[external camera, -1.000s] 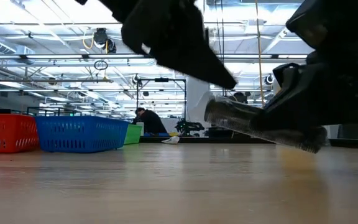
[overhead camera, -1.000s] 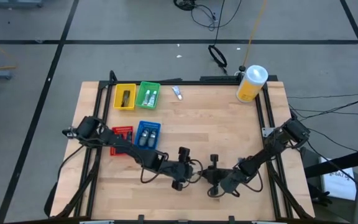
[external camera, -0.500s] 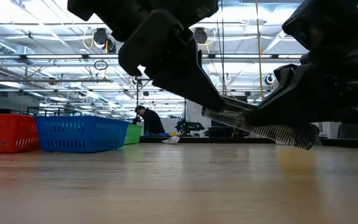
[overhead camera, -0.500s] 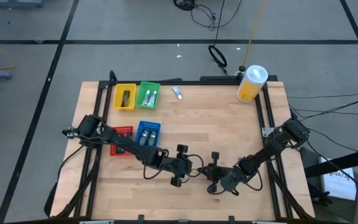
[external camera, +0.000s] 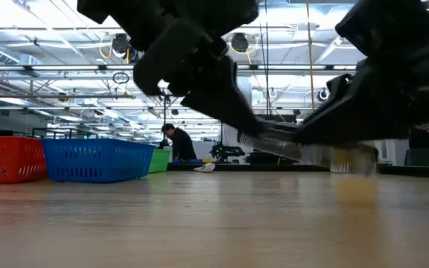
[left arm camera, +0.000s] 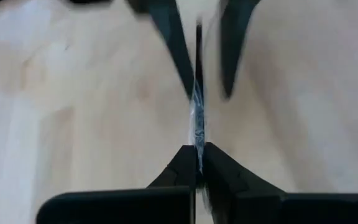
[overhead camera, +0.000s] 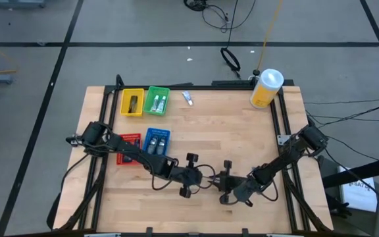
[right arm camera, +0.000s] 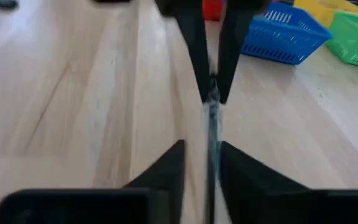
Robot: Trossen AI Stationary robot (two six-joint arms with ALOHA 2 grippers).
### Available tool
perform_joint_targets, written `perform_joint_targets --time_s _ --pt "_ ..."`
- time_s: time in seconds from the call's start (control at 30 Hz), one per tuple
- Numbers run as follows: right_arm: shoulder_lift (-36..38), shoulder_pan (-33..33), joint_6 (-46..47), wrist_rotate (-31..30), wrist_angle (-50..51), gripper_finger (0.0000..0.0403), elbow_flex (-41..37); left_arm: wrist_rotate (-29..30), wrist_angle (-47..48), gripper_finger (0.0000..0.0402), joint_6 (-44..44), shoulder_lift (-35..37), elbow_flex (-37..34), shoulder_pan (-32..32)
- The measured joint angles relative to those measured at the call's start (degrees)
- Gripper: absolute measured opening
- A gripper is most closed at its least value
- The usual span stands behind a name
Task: Pick & Place Travel size toiletries
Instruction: Put the black comb into the yellow bin
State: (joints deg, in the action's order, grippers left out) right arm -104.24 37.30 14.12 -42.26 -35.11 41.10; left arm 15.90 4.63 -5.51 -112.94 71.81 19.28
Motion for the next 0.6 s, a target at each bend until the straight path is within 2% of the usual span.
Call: perform_joint_targets --time_s 0.13,0.27,0.33,0.43,0.53,0.6 --pt "3.61 0.05 0.60 0.02 0.76 0.0155 0.03 9.18 12.00 0.0005 2.99 1.86 1.99 1.24" --pt "8.02 1.32 -1.56 0.44 1.03 0.0206 0.09 22.70 28.98 0.0011 13.61 6.88 4.42 2.32" --pt "9.53 1.94 -2.88 -1.21 0.95 0.0219 0.09 26.38 39.19 0.0010 22.54 10.50 4.48 2.10" --pt "10.20 2.47 -3.26 -1.24 0.87 0.0225 0.09 28.52 57.80 0.0004 39.60 15.70 4.48 0.04" --pt "9.93 2.73 -3.18 -1.16 0.59 0.0223 0.09 30.69 76.40 0.0010 55.91 20.45 4.48 -4.46" --pt "9.32 2.71 -2.87 -1.18 0.69 0.0220 0.09 30.45 84.96 0.0013 63.59 23.68 3.91 -8.77"
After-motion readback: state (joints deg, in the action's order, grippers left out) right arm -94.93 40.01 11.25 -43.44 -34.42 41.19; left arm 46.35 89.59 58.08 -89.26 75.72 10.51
